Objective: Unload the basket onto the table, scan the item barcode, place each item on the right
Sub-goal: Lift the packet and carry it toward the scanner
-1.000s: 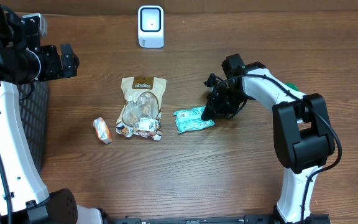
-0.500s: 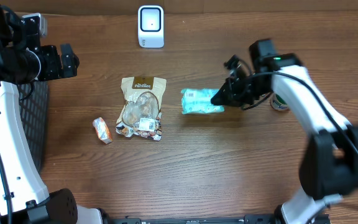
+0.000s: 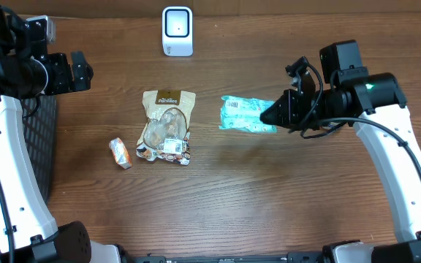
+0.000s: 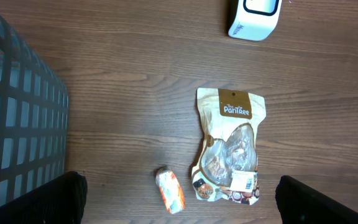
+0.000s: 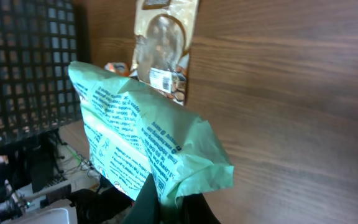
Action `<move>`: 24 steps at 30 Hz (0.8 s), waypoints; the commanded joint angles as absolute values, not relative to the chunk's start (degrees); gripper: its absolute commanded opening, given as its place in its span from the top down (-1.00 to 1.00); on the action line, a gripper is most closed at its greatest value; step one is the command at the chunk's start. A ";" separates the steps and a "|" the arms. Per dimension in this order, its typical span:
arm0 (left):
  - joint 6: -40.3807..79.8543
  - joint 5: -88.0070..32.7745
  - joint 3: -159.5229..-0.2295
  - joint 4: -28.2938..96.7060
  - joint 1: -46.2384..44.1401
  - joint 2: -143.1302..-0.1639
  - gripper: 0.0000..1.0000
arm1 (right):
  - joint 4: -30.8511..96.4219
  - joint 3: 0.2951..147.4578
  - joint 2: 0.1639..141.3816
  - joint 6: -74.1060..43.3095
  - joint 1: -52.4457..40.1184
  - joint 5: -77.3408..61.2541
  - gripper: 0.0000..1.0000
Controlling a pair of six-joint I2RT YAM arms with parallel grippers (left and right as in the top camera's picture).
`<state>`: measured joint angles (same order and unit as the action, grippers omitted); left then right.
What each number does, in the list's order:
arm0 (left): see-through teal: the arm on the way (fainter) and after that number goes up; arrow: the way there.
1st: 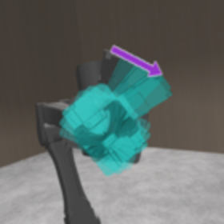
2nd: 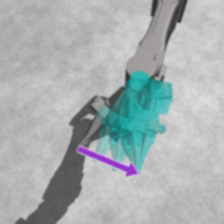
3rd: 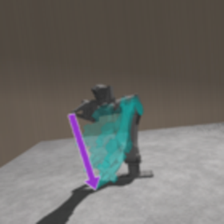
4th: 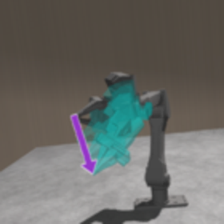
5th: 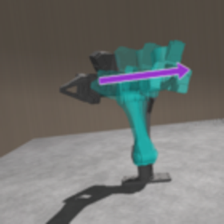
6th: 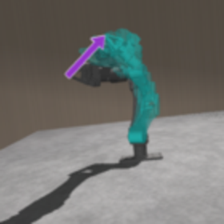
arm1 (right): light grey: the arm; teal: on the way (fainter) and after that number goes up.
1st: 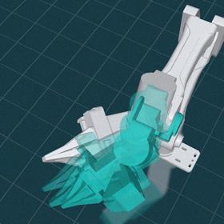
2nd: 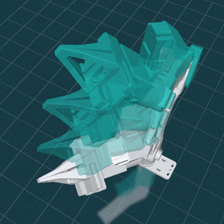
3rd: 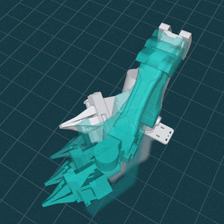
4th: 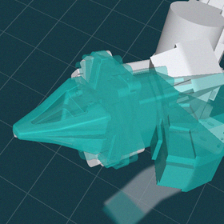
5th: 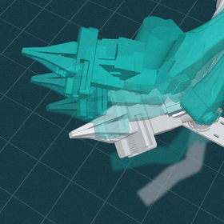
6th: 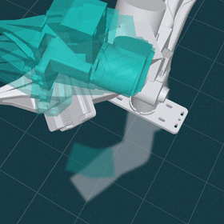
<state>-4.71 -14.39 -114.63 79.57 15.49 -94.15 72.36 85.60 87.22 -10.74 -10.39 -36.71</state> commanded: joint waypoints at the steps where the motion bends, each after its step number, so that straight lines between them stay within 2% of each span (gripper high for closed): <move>1: -5.80 -14.83 -115.33 79.48 15.20 -94.39 -0.99 | 73.63 91.83 85.91 -14.24 -12.08 -32.05 0.93; 8: -5.80 -14.83 -115.33 79.48 15.20 -94.39 -0.99 | 80.99 111.02 92.97 -17.19 -16.47 -19.11 0.93; 15: -5.80 -14.83 -115.33 79.48 15.20 -94.39 -0.99 | 85.54 135.17 110.10 -16.29 -21.19 -5.54 0.92; 18: -5.80 -14.83 -115.33 79.50 15.20 -94.39 -0.99 | 79.46 138.37 115.20 -14.90 -22.59 4.62 0.92; 19: -5.80 -14.83 -115.33 79.48 15.20 -94.39 -0.99 | 76.12 138.21 116.60 -13.98 -23.16 9.02 0.86; 24: -5.80 -14.83 -115.33 79.48 15.20 -94.39 -0.99 | 59.92 138.02 123.20 -6.79 -26.00 26.85 0.92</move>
<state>-4.71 -14.39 -114.63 79.55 15.49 -94.15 64.38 136.27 121.03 -12.21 -24.21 11.16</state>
